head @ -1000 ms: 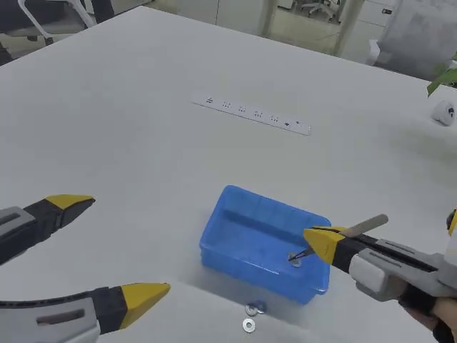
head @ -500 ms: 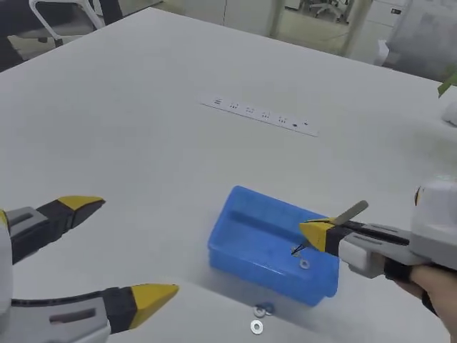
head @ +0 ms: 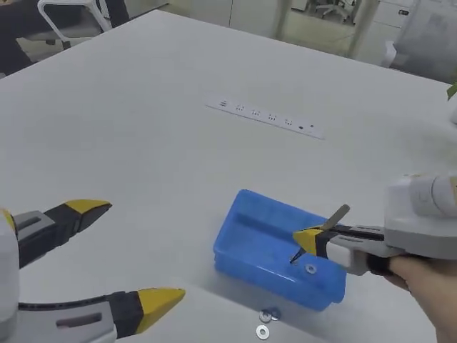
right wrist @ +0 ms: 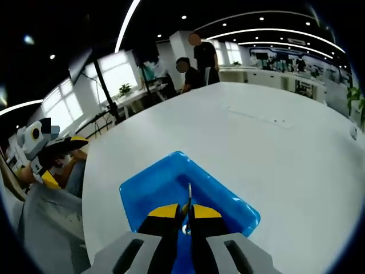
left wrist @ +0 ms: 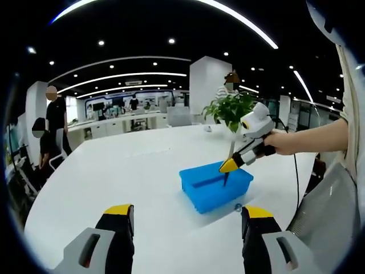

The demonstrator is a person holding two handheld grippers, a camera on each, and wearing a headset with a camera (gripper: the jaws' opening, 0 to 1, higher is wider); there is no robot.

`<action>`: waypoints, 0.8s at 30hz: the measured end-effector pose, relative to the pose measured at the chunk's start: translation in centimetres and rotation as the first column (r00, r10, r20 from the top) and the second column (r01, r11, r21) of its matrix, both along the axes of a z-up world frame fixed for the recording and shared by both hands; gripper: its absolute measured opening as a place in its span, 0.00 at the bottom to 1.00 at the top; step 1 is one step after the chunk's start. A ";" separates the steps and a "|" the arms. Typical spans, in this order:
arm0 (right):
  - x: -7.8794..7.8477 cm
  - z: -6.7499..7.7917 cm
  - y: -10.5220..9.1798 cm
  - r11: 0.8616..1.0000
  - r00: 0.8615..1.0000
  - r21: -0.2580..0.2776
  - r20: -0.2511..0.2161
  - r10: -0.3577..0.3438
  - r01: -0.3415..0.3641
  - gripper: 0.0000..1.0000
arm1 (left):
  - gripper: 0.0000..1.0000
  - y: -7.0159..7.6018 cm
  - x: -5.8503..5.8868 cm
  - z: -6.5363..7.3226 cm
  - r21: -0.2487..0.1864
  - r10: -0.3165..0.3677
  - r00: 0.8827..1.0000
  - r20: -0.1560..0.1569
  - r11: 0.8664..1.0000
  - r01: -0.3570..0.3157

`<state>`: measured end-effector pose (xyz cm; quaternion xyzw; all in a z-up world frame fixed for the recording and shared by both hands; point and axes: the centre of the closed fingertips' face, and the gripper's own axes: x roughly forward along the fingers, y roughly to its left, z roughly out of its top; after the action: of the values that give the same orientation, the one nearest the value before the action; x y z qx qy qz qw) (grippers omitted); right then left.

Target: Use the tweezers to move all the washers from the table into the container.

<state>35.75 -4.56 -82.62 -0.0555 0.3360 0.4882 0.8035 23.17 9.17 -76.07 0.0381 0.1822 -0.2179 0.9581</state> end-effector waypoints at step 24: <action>-0.1 -0.6 -0.2 0.996 0.995 -0.069 0.073 0.061 -0.056 0.04 | 0.81 -0.3 0.1 0.8 -0.031 0.002 1.000 0.030 1.000 -0.001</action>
<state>35.68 -4.81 -83.22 -0.1102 0.3200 0.4976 0.7987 23.24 8.89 -75.23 0.0266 0.1642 -0.2195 0.9613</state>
